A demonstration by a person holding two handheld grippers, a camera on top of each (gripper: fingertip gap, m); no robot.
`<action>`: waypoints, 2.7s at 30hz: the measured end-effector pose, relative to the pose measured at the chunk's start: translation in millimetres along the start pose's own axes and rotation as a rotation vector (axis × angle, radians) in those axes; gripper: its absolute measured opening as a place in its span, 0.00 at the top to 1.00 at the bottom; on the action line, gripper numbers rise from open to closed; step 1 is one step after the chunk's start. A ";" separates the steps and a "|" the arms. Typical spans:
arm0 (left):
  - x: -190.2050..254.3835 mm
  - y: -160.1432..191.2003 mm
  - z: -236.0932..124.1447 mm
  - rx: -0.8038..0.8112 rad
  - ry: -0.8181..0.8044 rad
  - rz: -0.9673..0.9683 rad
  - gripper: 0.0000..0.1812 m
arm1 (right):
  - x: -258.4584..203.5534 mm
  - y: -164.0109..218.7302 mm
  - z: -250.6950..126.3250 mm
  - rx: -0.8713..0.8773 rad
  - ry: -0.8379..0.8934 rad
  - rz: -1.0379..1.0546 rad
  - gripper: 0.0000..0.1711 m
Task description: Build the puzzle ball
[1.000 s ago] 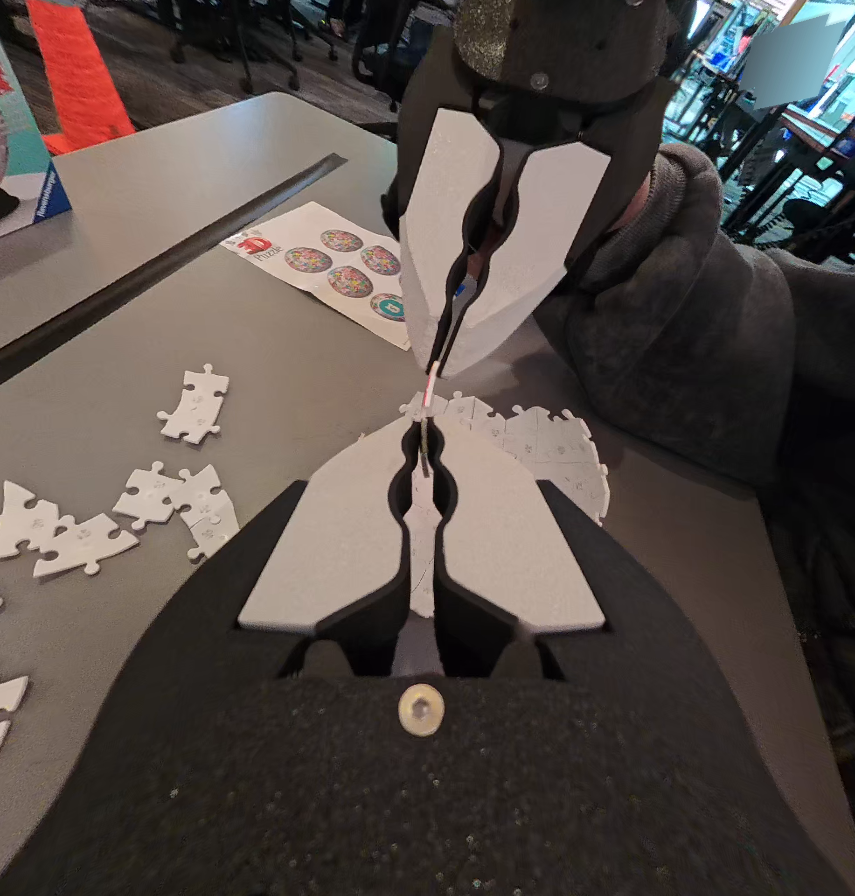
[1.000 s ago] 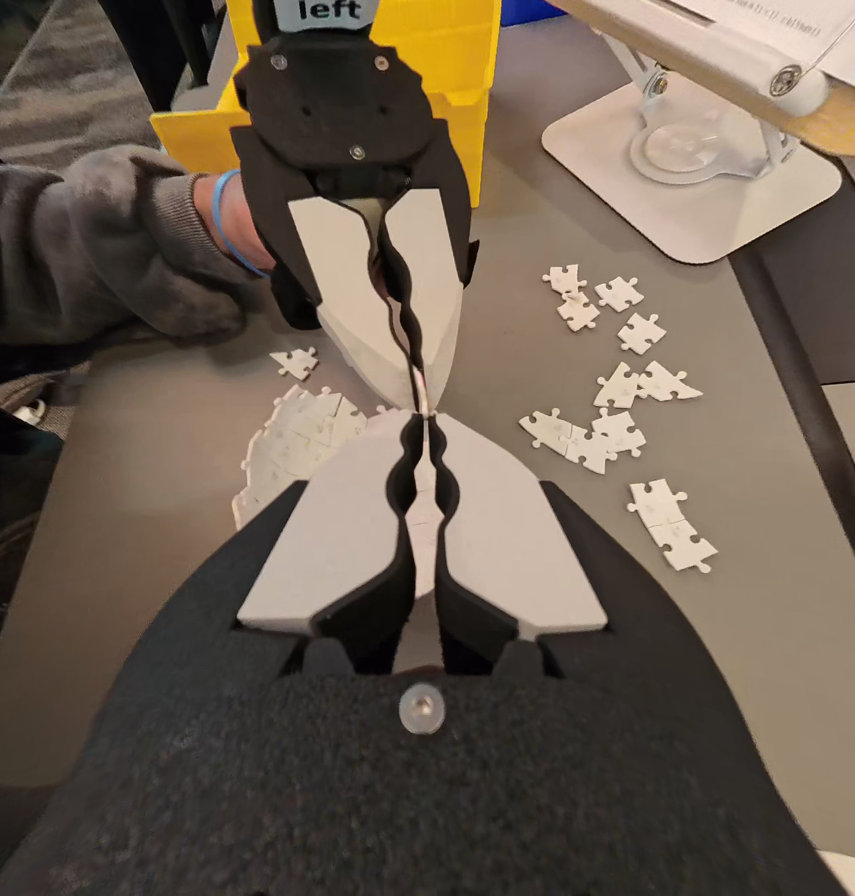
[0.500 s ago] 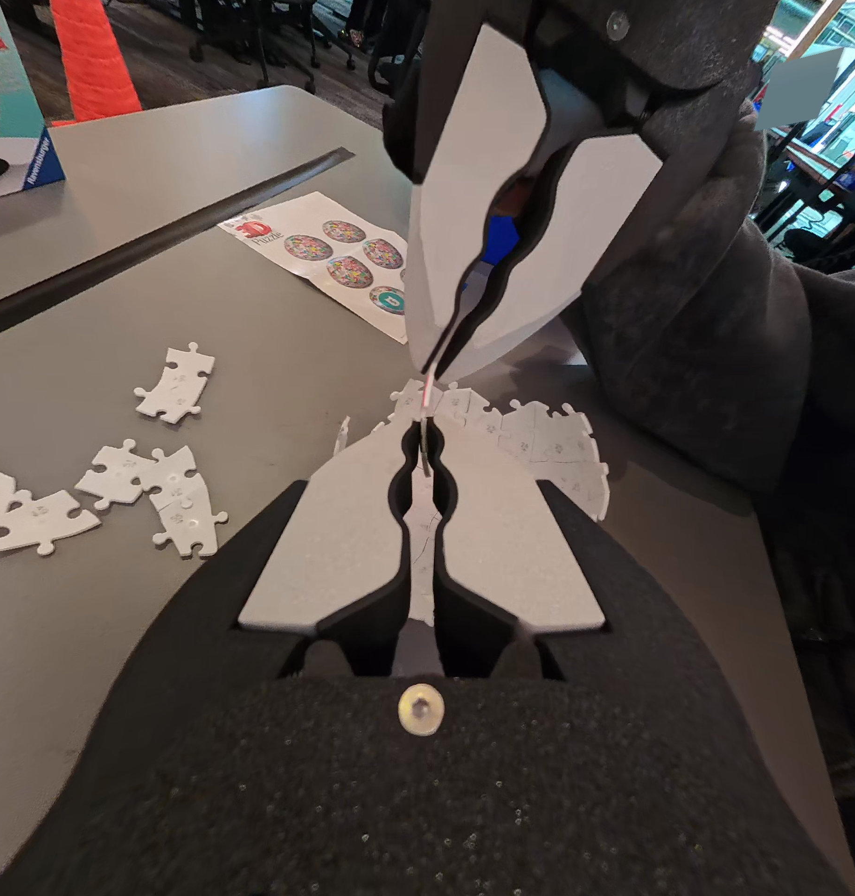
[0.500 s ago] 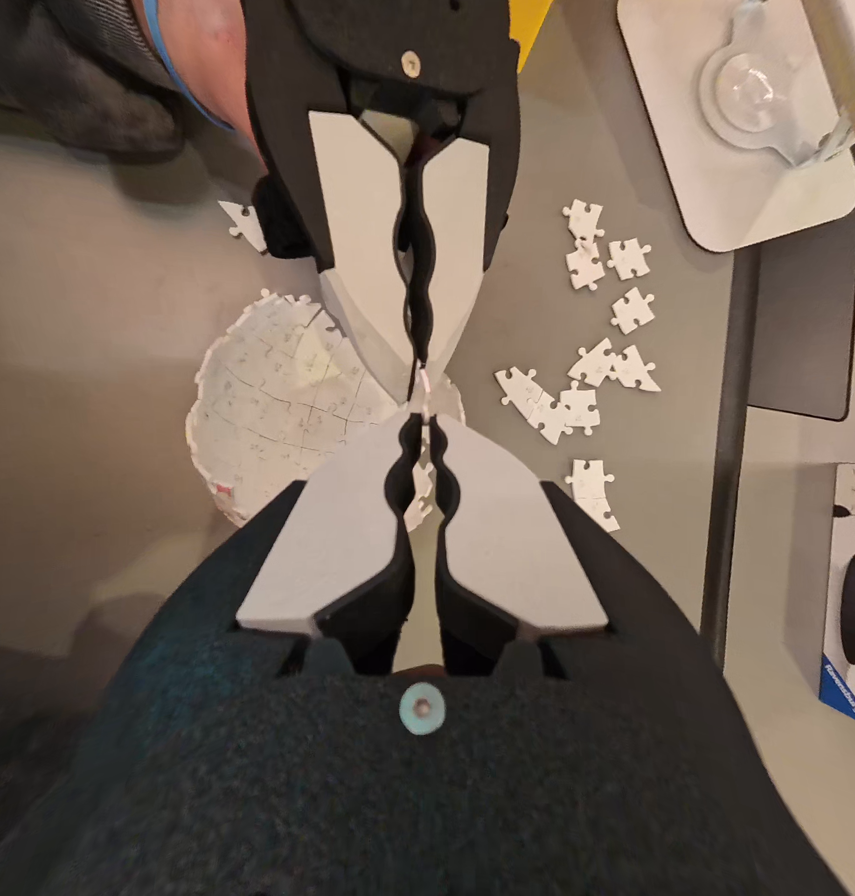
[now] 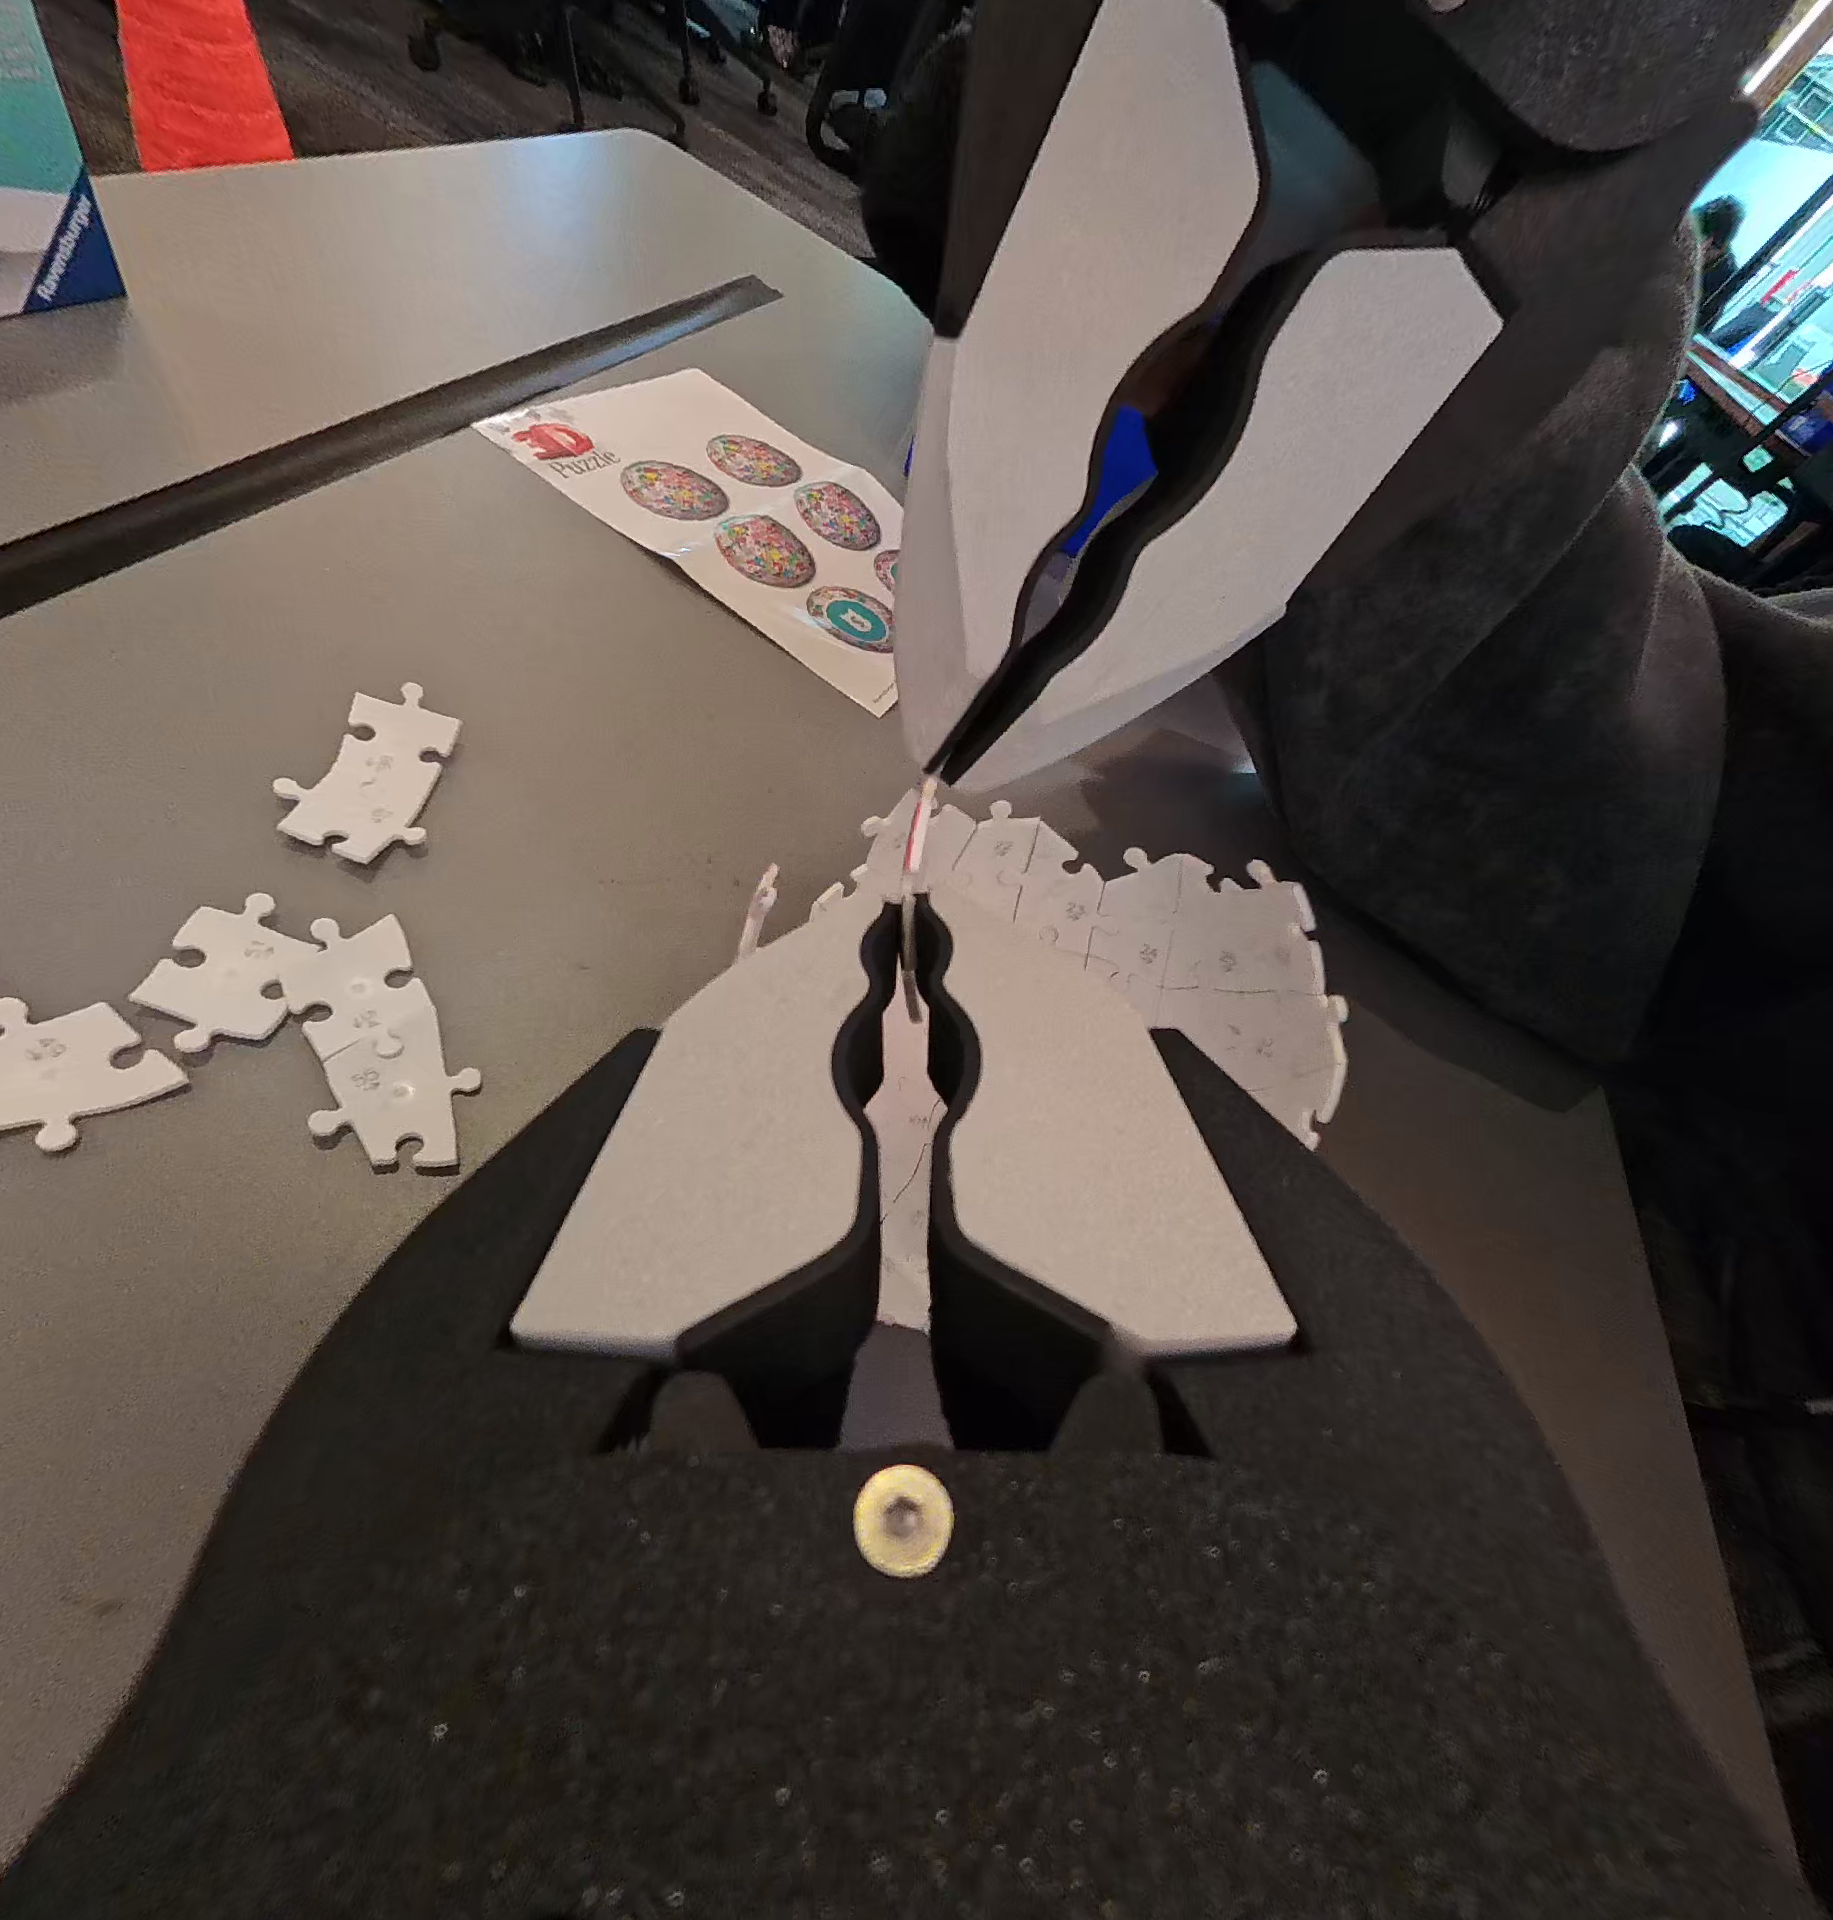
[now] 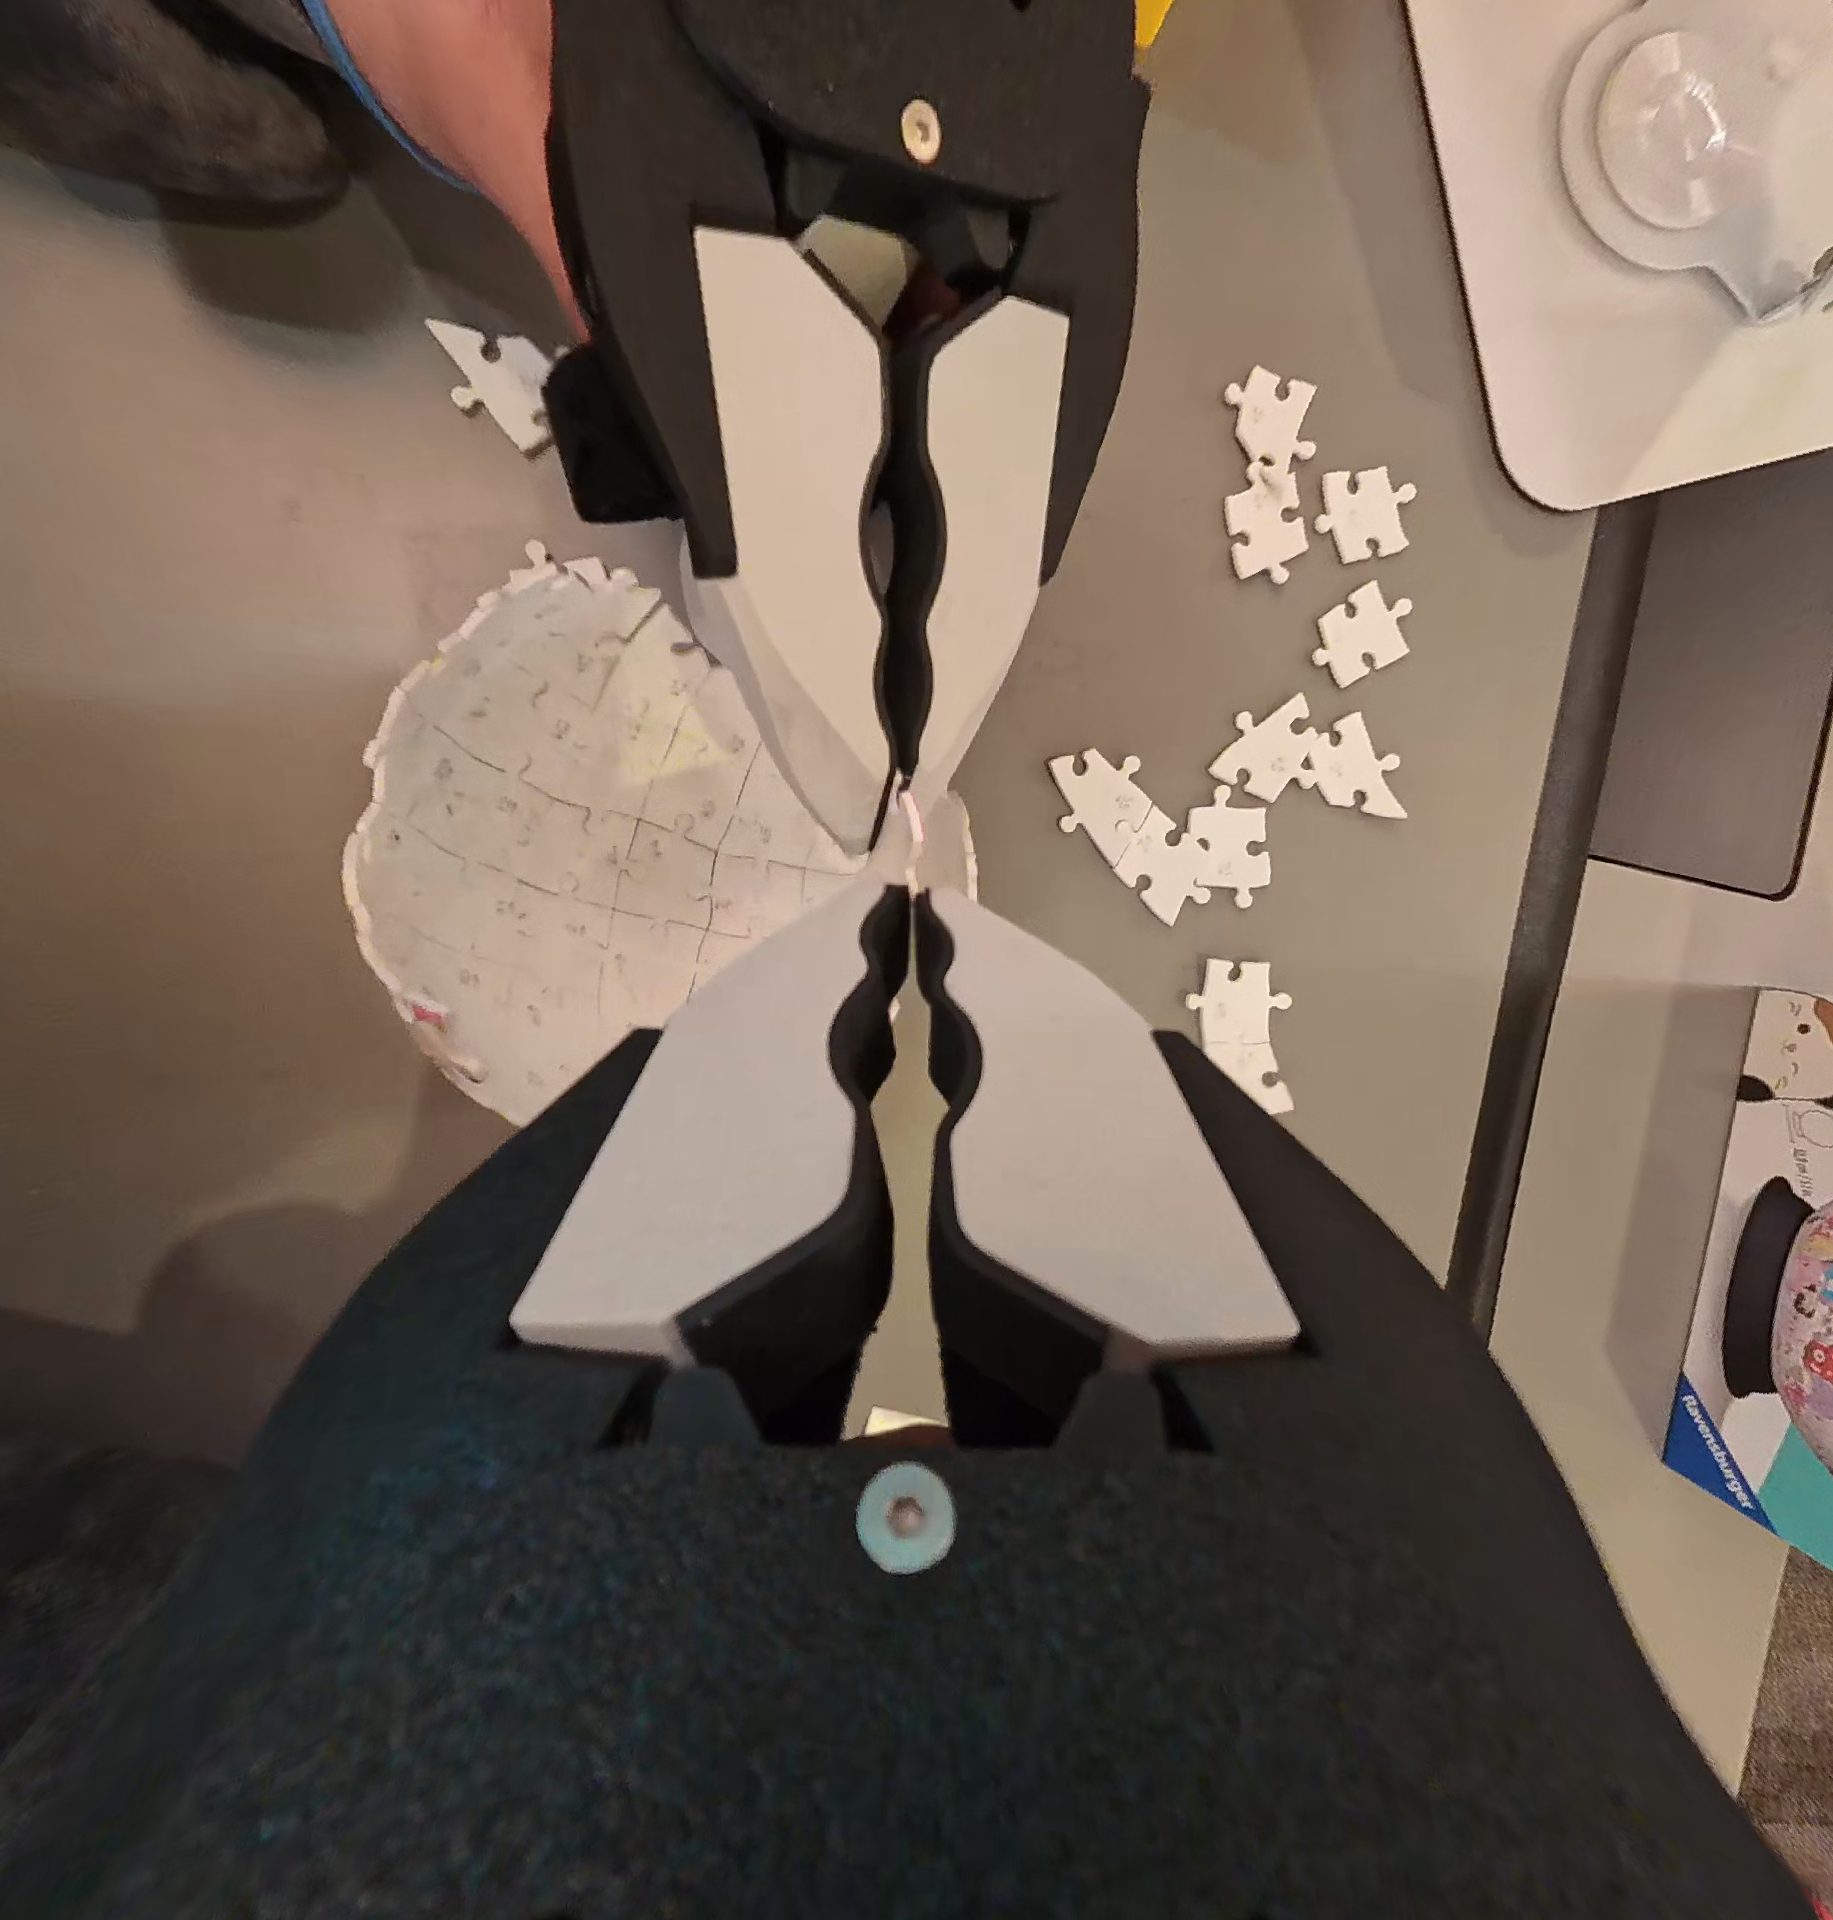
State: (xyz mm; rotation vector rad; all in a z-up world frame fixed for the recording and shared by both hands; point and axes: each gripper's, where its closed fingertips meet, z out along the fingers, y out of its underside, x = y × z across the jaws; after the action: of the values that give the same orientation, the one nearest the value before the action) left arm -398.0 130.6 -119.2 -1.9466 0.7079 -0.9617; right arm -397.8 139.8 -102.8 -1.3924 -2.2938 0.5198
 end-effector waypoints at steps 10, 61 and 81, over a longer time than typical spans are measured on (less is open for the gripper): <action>0.5 -3.0 -2.6 0.034 0.034 -0.033 0.99 | 0.3 4.8 -5.6 -0.006 -0.001 0.015 1.00; -18.7 -9.7 -22.5 0.064 -0.039 -0.041 0.87 | -3.4 38.8 18.0 -0.280 -0.049 0.041 0.99; -76.5 54.1 38.3 -0.345 -0.032 0.013 1.00 | -1.6 49.8 41.4 -0.518 0.097 0.152 0.99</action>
State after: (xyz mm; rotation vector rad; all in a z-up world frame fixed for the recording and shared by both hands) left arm -414.6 178.1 -207.1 -2.2461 0.9150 -0.8395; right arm -381.5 155.6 -163.5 -1.7885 -2.3500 -0.1174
